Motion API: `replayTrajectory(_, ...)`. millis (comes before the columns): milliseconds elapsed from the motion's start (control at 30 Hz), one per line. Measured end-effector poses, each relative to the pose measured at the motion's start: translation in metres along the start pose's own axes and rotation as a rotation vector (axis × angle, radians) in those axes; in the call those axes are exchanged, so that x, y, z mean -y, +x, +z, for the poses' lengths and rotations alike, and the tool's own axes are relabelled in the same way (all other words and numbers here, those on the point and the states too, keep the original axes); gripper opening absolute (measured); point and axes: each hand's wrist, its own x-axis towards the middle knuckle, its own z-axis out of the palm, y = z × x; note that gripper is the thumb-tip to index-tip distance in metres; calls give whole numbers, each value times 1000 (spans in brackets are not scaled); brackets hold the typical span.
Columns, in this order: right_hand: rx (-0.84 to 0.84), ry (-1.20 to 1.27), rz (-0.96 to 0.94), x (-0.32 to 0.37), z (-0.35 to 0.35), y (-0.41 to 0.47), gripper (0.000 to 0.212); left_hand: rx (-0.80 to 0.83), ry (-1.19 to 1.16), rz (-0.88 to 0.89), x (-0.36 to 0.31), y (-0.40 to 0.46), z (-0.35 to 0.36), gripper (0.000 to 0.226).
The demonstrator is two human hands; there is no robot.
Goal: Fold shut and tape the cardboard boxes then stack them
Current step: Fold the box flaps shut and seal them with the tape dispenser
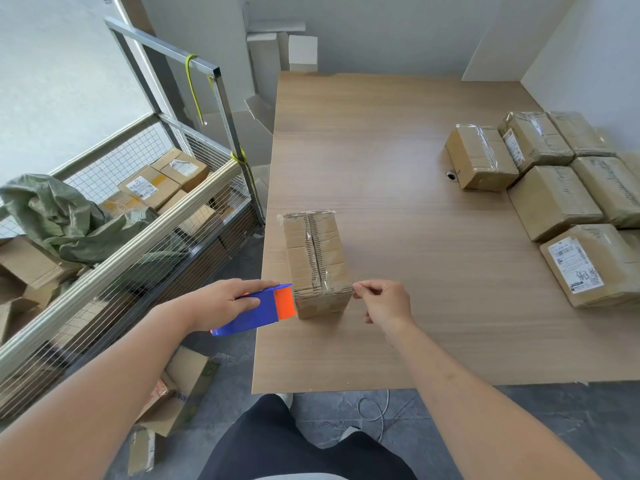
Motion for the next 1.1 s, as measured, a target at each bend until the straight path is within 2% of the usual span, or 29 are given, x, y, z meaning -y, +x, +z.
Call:
replayTrajectory(100,54,-20,-14,-5,2,5,15,9,-24,-2,-3,5,-2,53)
replayTrajectory(167,124,-139,-71,-1,4,8,19,20,-42,-10,-2,6,-3,51)
replayTrajectory(233,220,-306,-68,1,8,10,43,31,-50,-17,-3,8,-4,49)
replayTrajectory(300,204,-438,-132,2,11,10,56,43,-41,-20,-4,8,-5,48)
replayTrajectory(400,-9,-615,-577,7,16,4,54,53,-35,-25,-3,9,-6,46)
replayTrajectory(467,68,-754,-871,11,27,3,59,56,-53,-33,-2,9,-5,46)
replayTrajectory(533,163,-914,-1010,10,42,6,65,53,-85,-30,0,8,-3,48)
replayTrajectory(600,132,-1024,-1058,3,52,12,69,49,-128,-24,5,7,2,49)
replayTrajectory(700,43,-1029,-1112,-9,57,20,75,56,-260,-18,17,2,10,50)
replayTrajectory(867,63,-1010,-1127,-11,57,27,77,96,-443,67,42,-14,18,50)
replayTrajectory(1100,199,-1030,-1010,0,52,24,71,35,-258,-9,34,1,17,49)
